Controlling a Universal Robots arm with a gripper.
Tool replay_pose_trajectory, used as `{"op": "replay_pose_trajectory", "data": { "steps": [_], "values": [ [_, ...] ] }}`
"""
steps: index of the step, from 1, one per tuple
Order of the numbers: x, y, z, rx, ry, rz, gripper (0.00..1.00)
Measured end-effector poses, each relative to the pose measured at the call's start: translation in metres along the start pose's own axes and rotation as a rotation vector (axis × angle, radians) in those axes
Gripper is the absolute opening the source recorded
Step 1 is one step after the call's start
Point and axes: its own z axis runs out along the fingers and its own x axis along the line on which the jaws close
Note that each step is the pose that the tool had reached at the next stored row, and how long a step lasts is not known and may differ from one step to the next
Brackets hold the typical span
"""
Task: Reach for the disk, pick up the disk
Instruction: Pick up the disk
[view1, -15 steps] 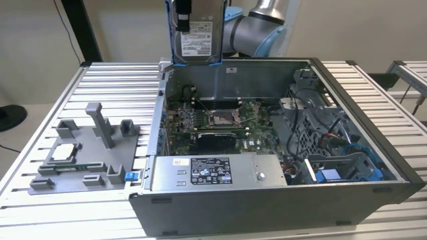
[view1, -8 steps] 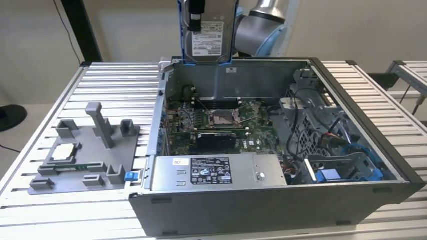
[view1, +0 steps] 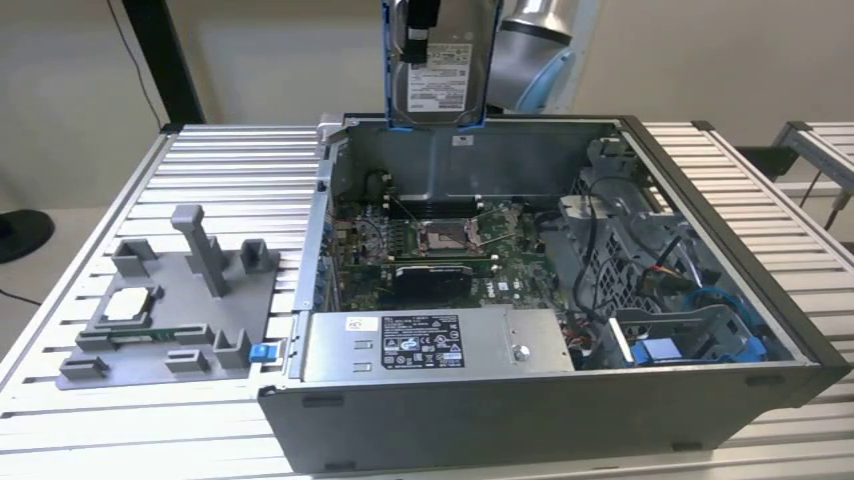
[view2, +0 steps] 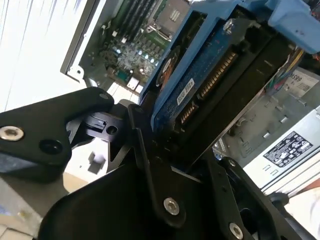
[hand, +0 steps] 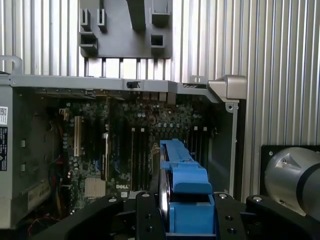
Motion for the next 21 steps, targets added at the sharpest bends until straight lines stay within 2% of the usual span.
{"op": "replay_pose_trajectory", "data": {
  "steps": [6,11,16,21],
  "values": [
    [0.0,-0.0152,-0.0006,-0.0003,0.0001,0.0,0.0],
    [0.0001,-0.0244,-0.001,-0.0003,0.0001,0.0,0.0],
    [0.0001,-0.0309,-0.0012,-0.0003,0.0,0.0,0.0],
    [0.0001,-0.0318,-0.0012,-0.0003,0.0,0.0,0.0]
  ]
}}
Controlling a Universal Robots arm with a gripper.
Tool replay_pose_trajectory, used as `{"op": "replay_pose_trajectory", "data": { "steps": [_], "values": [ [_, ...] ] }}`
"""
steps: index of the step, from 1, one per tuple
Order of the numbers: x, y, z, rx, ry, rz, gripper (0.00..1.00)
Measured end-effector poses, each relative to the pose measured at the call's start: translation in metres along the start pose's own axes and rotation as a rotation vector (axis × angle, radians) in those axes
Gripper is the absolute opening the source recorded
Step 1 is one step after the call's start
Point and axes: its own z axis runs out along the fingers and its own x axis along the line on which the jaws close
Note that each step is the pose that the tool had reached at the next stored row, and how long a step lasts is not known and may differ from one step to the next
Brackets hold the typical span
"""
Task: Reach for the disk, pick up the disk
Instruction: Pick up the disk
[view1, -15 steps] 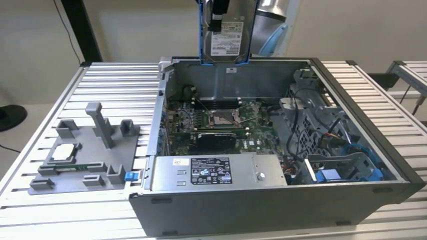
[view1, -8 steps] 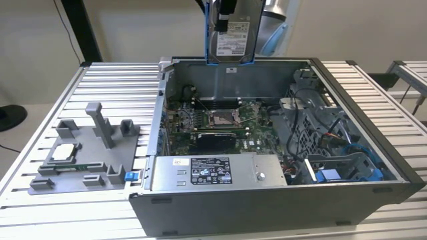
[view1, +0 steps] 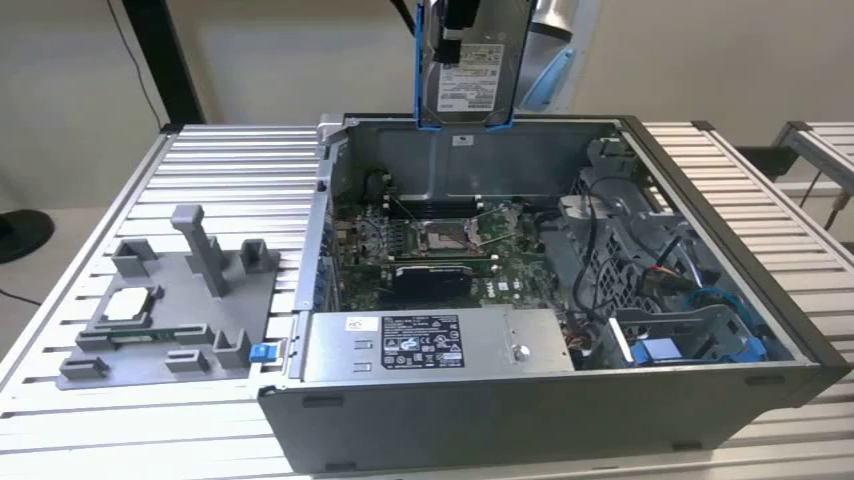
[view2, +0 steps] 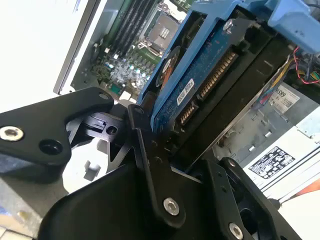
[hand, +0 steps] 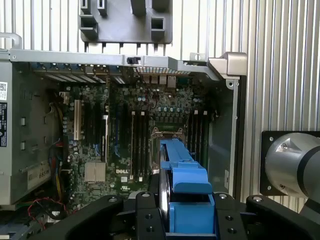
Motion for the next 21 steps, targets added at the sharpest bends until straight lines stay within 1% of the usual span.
{"op": "replay_pose_trajectory", "data": {
  "steps": [5,8,11,21],
  "values": [
    [0.0,-0.0001,0.0,0.0,-0.0001,0.0,0.0],
    [-0.0001,-0.0037,-0.0002,-0.0001,0.0001,0.0,0.0],
    [0.0,-0.0121,-0.0005,-0.0001,0.0,0.0,0.0],
    [0.0001,-0.0471,-0.0018,-0.0012,-0.0001,0.0,0.0]
  ]
}}
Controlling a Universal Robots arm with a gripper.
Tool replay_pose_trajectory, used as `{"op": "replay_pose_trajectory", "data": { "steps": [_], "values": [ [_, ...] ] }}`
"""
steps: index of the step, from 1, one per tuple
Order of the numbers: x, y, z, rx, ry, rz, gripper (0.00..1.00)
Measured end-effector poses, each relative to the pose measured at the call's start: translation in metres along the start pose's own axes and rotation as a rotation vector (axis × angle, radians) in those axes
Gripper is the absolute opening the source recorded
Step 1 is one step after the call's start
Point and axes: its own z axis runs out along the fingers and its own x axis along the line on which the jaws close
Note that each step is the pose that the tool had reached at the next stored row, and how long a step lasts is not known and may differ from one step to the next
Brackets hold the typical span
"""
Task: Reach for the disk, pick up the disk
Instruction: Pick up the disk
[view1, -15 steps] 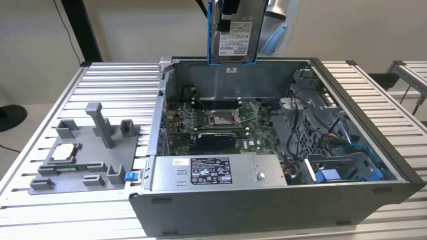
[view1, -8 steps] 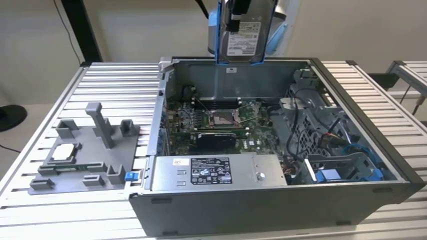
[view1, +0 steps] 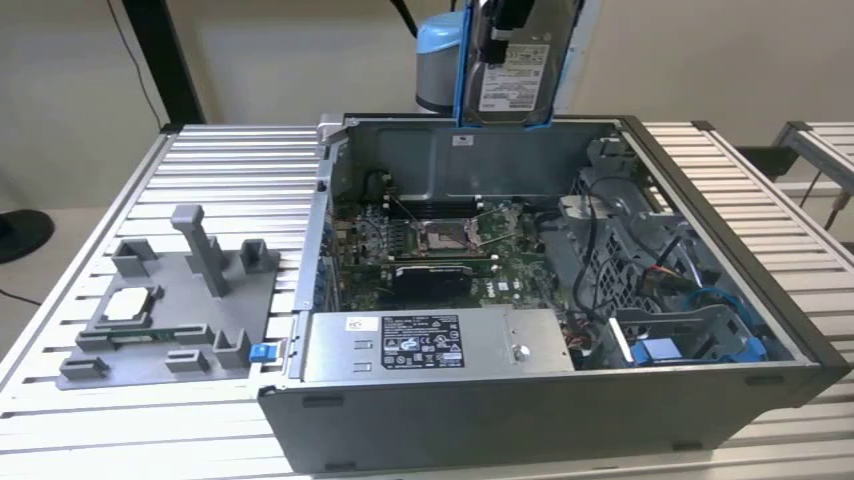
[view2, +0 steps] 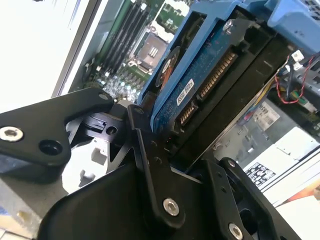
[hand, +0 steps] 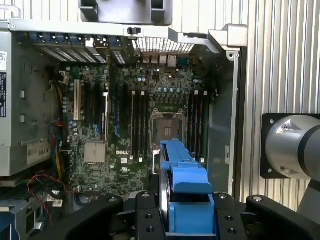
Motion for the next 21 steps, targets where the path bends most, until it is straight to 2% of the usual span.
{"op": "replay_pose_trajectory", "data": {
  "steps": [10,21],
  "values": [
    [0.0001,-0.0304,-0.0012,-0.0005,0.0,0.0,0.0],
    [0.0002,-0.0598,-0.0024,-0.0005,0.0,0.0,0.0]
  ]
}}
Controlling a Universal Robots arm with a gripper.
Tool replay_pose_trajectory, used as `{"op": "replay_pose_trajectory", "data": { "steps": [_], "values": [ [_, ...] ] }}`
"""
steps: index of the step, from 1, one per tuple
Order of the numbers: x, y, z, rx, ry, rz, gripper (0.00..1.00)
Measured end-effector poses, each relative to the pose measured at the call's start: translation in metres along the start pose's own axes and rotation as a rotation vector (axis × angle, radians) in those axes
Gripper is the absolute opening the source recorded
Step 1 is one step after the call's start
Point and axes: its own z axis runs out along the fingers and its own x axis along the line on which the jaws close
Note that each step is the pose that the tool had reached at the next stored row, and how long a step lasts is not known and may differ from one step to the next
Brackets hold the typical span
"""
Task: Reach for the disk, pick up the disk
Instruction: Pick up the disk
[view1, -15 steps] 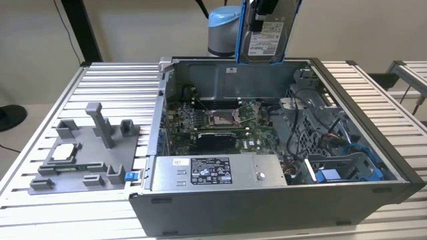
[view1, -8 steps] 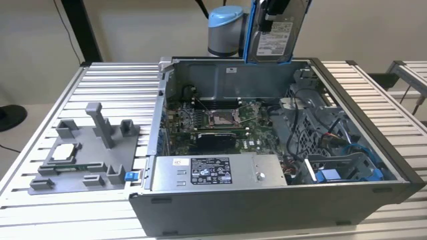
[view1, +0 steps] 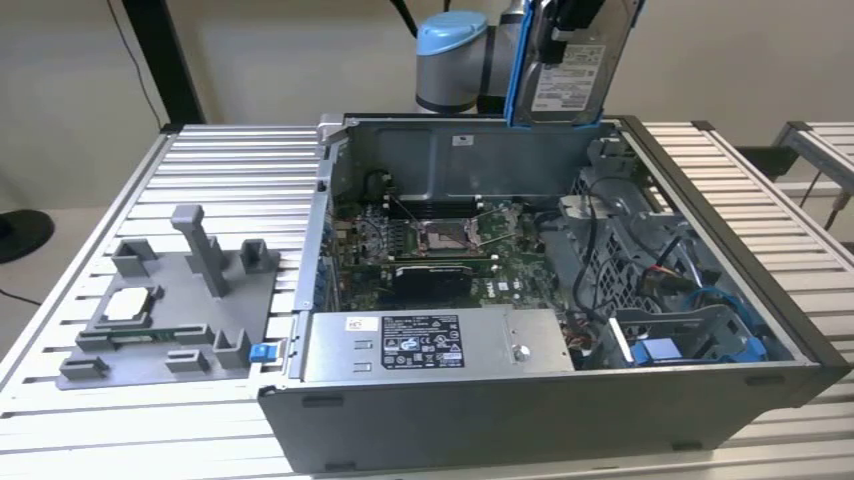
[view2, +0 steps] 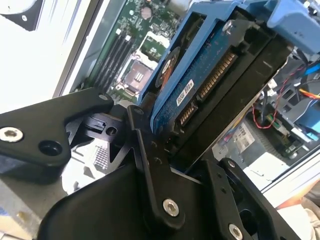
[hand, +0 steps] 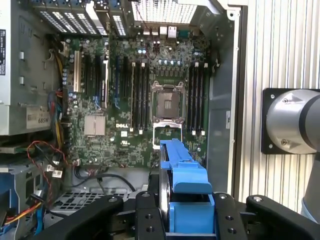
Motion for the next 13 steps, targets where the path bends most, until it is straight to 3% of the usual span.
{"op": "replay_pose_trajectory", "data": {
  "steps": [4,13],
  "values": [
    [0.0,-0.0079,-0.0003,0.0,-0.0001,0.0,0.0],
    [0.0019,-0.0081,-0.0004,-0.0001,0.0001,0.0,0.0]
  ]
}}
